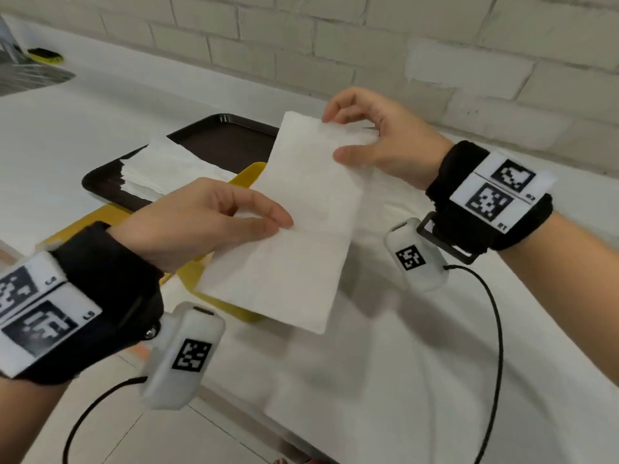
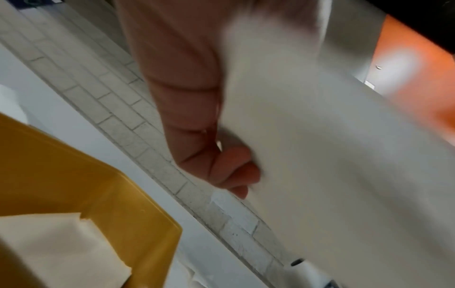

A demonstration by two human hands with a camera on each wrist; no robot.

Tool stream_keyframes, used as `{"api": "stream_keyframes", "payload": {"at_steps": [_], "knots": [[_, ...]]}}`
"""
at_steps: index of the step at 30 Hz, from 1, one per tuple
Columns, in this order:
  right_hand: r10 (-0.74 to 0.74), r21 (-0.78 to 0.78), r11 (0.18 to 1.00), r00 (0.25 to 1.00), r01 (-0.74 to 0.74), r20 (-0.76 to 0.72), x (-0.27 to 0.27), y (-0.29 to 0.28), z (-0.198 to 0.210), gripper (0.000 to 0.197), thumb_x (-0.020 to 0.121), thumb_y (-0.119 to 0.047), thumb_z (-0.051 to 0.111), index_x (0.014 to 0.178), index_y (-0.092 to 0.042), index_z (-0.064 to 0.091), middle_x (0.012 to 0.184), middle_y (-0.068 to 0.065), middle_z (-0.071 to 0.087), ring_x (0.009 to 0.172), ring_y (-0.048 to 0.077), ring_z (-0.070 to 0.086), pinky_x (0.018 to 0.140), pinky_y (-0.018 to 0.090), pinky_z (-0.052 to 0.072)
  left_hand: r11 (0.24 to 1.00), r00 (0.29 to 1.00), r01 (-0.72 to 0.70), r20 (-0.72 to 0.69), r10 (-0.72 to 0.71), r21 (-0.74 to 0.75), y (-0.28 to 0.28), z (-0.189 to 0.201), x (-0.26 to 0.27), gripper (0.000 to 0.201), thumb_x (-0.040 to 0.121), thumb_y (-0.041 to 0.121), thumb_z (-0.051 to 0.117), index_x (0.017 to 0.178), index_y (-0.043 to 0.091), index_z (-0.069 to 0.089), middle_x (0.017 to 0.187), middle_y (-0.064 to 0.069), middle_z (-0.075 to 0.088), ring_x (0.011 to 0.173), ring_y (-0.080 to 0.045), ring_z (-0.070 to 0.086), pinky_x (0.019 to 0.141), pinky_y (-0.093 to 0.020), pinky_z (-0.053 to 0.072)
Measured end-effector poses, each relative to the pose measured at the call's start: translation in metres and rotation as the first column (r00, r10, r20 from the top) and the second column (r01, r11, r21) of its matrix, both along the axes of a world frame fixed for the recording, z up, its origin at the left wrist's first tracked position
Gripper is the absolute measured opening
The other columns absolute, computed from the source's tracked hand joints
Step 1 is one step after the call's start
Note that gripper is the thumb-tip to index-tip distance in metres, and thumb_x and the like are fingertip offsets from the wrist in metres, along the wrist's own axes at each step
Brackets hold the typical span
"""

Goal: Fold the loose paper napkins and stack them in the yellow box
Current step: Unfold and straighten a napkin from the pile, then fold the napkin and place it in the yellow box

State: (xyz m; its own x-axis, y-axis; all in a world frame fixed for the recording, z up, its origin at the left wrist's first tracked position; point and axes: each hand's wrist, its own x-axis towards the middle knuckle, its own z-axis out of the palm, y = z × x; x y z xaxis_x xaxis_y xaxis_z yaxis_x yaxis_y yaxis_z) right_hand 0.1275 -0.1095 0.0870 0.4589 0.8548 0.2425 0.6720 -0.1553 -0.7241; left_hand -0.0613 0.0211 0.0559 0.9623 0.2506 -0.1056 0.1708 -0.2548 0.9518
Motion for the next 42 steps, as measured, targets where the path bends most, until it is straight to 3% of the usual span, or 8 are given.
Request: {"api": "stream_keyframes", "payload": {"at_steps": [6,10,13,18,27,34,38,42], "knots": [[-0.023,-0.13,0.991,1.0,0.025,0.019,0.02,0.051,-0.008,0.025,0.079,-0.003,0.065,0.071,-0.026,0.061,0.101,0.008,0.064,0.099,0.022,0.055,0.092,0.032,0.044,0.979,0.983,-0.131,-0.104,0.149,0.159,0.038,-0.001,0.005,0.028,0.08,0.0,0.064,0.083,0.026,0.073,0.094,-0.004,0.072,0.08,-0.016,0.068,0.068,-0.022,0.057],[-0.067,-0.222,0.971,0.99,0.093,0.122,0.024,0.082,-0.032,0.019,0.084,-0.001,0.059,0.093,-0.014,0.069,0.107,0.0,0.059,0.101,0.009,0.05,0.081,0.012,0.033,0.835,0.946,-0.136,-0.181,0.27,0.533,0.057,-0.017,0.021,0.024,0.084,0.009,0.064,0.097,0.029,0.066,0.117,0.001,0.057,0.097,-0.015,0.051,0.087,-0.023,0.039],[0.024,-0.434,0.895,0.959,0.105,0.282,0.023,0.102,-0.056,0.029,0.088,0.001,0.05,0.105,-0.013,0.068,0.123,0.002,0.056,0.112,0.017,0.052,0.08,0.014,0.034,0.762,0.901,0.027,-0.347,0.262,0.647,0.064,-0.03,0.033,0.034,0.083,0.011,0.065,0.112,0.028,0.061,0.132,-0.002,0.048,0.114,-0.019,0.045,0.098,-0.026,0.035],[0.2,-0.633,0.769,0.903,0.096,0.38,0.014,0.113,-0.074,0.031,0.092,0.0,0.043,0.114,-0.007,0.064,0.124,0.013,0.055,0.111,0.028,0.053,0.079,0.022,0.038,0.752,0.809,0.213,-0.544,0.223,0.624,0.062,-0.05,0.039,0.046,0.083,0.014,0.066,0.127,0.025,0.053,0.138,-0.004,0.044,0.123,-0.023,0.043,0.1,-0.028,0.035],[0.412,-0.857,0.49,0.825,0.157,0.386,0.005,0.128,-0.085,0.037,0.093,-0.007,0.048,0.13,-0.006,0.051,0.133,0.013,0.051,0.121,0.027,0.05,0.096,0.029,0.041,0.786,0.753,0.249,-0.623,0.21,0.566,0.056,-0.06,0.044,0.05,0.085,0.007,0.064,0.132,0.02,0.05,0.11,-0.005,0.049,0.076,-0.017,0.049,0.064,-0.021,0.046],[0.496,-0.863,0.474,0.757,0.174,0.425,0.005,0.131,-0.088,0.045,0.091,-0.016,0.054,0.134,-0.004,0.044,0.132,0.013,0.051,0.119,0.027,0.051,0.092,0.03,0.042,0.726,0.766,0.273,-0.599,0.233,0.631,0.051,-0.054,0.043,0.048,0.082,0.007,0.068,0.127,0.014,0.053,0.086,0.001,0.053,0.055,-0.008,0.05,0.049,-0.014,0.043],[0.507,-0.872,0.445,0.746,0.203,0.432,0.004,0.134,-0.09,0.043,0.09,-0.02,0.057,0.129,-0.003,0.049,0.127,0.01,0.056,0.114,0.027,0.055,0.09,0.031,0.044,0.823,0.746,0.212,-0.631,0.212,0.527,0.051,-0.048,0.041,0.047,0.08,0.003,0.07,0.124,0.008,0.055,0.108,-0.013,0.062,0.058,-0.017,0.061,0.064,-0.023,0.055],[0.473,-0.87,0.41,0.751,0.275,0.46,0.006,0.138,-0.101,0.025,0.08,-0.025,0.068,0.098,-0.008,0.061,0.094,0.003,0.06,0.088,0.025,0.057,0.079,0.033,0.049,0.641,0.694,0.403,-0.674,0.251,0.653,0.045,-0.049,0.041,0.051,0.081,0.018,0.071,0.129,0.018,0.054,0.119,-0.004,0.053,0.097,-0.021,0.056,0.087,-0.024,0.046]]}}
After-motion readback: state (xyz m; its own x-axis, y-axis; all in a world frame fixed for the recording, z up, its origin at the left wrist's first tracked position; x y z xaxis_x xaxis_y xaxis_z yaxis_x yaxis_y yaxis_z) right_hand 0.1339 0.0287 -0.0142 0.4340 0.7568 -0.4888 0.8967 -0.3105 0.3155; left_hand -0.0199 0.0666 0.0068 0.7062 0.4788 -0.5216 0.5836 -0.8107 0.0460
